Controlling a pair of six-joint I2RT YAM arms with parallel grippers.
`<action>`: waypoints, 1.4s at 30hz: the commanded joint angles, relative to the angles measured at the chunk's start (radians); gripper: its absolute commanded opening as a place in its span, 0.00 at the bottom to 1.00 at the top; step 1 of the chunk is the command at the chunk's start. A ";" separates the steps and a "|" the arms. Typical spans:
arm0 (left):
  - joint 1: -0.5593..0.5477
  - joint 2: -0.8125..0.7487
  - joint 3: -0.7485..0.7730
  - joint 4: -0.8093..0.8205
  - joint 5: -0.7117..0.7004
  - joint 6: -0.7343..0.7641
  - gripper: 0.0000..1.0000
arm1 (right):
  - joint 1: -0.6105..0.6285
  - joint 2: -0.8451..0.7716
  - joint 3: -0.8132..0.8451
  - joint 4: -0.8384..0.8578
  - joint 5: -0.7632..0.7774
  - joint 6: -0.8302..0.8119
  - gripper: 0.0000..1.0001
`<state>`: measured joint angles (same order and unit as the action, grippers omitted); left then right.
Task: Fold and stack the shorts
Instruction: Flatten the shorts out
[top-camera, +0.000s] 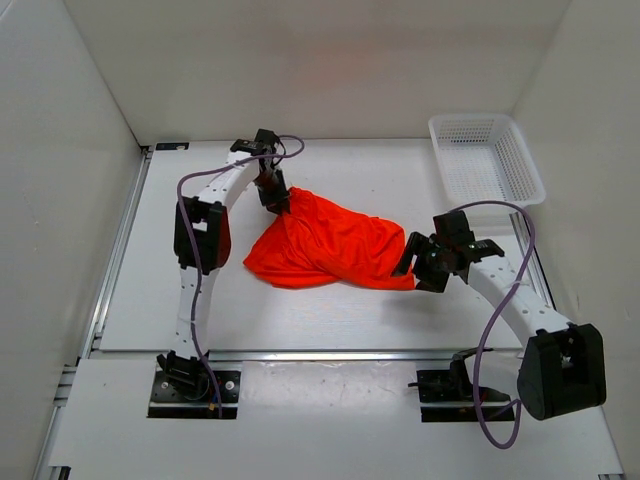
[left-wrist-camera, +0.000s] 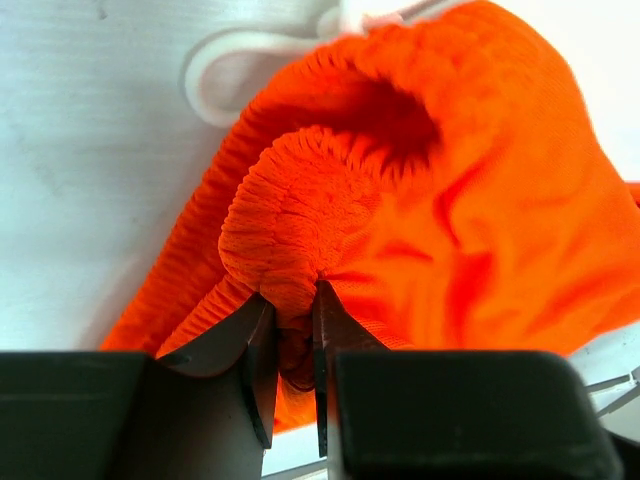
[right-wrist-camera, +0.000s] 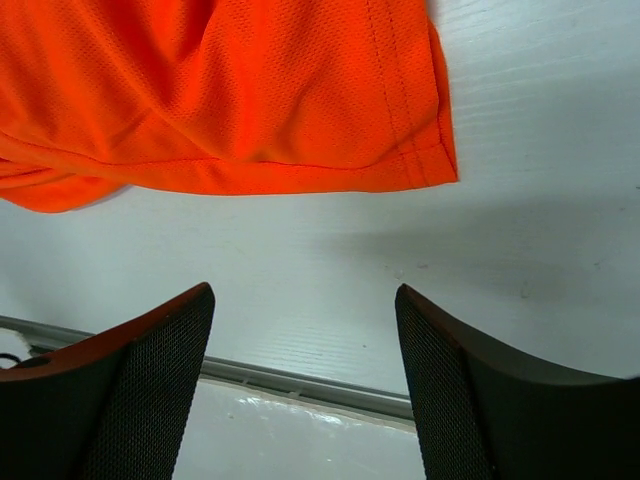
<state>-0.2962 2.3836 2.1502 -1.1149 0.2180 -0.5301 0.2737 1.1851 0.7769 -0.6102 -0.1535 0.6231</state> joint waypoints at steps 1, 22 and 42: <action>-0.001 -0.159 0.031 -0.006 -0.022 0.021 0.26 | -0.013 0.010 -0.025 0.072 -0.083 0.049 0.78; -0.001 -0.340 -0.039 -0.054 -0.062 0.051 0.10 | -0.036 0.240 -0.151 0.477 -0.064 0.406 0.70; 0.195 -0.388 0.383 0.073 0.127 0.005 0.10 | -0.088 0.432 0.959 0.144 0.075 0.208 0.00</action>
<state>-0.1337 2.1353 2.5050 -1.1400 0.2825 -0.5064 0.2031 1.6577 1.6016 -0.3943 -0.1127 0.9054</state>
